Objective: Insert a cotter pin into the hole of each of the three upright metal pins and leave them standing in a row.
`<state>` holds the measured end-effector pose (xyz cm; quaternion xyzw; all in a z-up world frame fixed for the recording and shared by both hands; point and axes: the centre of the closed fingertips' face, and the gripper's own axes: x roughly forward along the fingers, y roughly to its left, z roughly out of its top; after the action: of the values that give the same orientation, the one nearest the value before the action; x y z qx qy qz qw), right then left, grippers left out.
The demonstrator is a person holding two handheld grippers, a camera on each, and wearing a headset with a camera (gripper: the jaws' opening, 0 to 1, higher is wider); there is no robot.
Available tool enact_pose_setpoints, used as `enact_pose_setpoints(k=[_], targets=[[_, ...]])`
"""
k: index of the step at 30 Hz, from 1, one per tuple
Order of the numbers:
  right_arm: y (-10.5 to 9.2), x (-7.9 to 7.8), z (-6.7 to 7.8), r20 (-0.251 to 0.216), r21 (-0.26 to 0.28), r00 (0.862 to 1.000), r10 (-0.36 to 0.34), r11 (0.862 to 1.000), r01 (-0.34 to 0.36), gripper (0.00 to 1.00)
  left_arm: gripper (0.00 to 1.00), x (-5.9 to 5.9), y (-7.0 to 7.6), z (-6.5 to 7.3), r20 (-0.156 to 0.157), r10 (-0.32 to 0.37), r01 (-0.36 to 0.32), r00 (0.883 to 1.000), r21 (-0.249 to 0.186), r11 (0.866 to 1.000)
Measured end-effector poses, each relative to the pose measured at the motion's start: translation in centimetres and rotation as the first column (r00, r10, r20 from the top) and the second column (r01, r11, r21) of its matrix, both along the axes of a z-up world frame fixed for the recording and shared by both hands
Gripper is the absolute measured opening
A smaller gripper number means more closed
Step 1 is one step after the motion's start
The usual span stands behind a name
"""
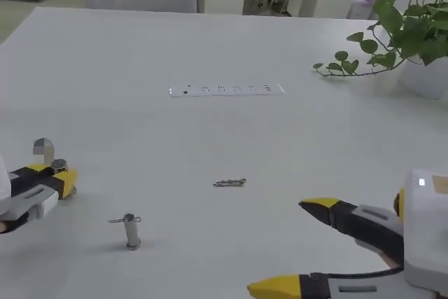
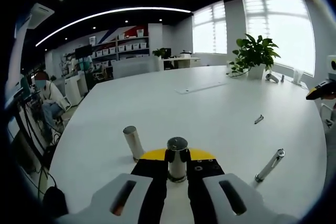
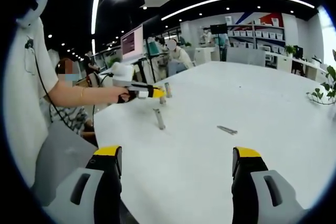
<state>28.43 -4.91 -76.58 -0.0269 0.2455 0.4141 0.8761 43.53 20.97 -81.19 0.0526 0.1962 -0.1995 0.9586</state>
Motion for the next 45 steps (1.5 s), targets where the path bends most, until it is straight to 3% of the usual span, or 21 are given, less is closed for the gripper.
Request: enact_pose_setpoints(k=[16,26,34,45], targets=[[0.0,-0.9,0.4,0.021,-0.004,1.000,0.009,1.000,-0.009,0.88,0.11,-5.0,-0.5,0.5,-0.009,-0.012,0.012,1.000,0.011,1.000],[0.1,-1.5,0.5,0.030,-0.011,0.999,0.021,1.000,-0.020,0.88,0.11,-7.9,-1.7,0.6,-0.026,-0.039,0.039,0.999,0.002,0.999],[0.0,-2.1,0.6,0.030,-0.008,0.999,0.030,1.000,-0.029,0.88,0.11,-9.4,-3.3,0.9,-0.038,-0.082,0.081,0.996,-0.017,0.997],[-0.3,-2.5,0.7,0.035,-0.004,0.999,0.026,1.000,-0.025,0.88,0.11,-11.0,-6.6,1.2,-0.040,-0.179,0.178,0.983,-0.004,0.984]])
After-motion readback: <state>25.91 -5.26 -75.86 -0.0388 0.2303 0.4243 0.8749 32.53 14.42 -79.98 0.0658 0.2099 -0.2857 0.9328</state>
